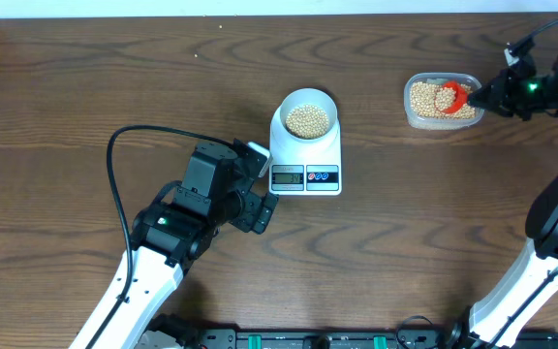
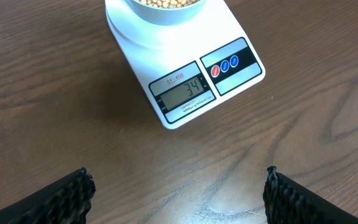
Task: Scoop item into bowl and weigh 50g on scale
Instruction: 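Dip scoop into soybean tub again to take more beans, then carry scoop of beans from tub to above grey bowl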
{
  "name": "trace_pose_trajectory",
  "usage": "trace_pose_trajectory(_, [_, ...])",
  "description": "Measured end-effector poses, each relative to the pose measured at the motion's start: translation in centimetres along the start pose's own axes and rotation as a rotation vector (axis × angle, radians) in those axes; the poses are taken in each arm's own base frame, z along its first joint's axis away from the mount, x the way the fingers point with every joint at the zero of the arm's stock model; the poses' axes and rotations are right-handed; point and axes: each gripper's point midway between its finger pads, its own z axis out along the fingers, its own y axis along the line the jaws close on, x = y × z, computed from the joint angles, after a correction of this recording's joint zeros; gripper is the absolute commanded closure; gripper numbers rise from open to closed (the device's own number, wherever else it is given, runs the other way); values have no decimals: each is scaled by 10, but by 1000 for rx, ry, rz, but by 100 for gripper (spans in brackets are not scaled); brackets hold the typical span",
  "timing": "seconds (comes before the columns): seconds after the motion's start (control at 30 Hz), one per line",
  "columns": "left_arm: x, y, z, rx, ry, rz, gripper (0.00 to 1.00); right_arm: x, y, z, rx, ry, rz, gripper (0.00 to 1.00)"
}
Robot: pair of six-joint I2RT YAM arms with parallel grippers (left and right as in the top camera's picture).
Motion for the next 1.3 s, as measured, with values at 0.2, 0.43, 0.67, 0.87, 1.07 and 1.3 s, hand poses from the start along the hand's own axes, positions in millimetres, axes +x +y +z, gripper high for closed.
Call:
trace_pose_trajectory(0.2, [0,0,0,0,0,0,11,-2,9,-8,-99,-20,-14,99])
trace_pose_trajectory(0.43, [0,0,0,0,0,0,11,-1,33,-12,-239,-31,-53,99])
trace_pose_trajectory(0.67, [0,0,0,0,0,0,11,-2,61,-15,-377,-46,-78,99])
trace_pose_trajectory(0.87, [0,0,0,0,0,0,11,6,95,0,-452,-2,-120,99])
trace_pose_trajectory(1.07, [0,0,0,0,0,0,11,23,137,23,-512,76,-180,99])
trace_pose_trajectory(1.3, [0,0,0,0,0,0,11,48,179,58,-510,165,-292,99])
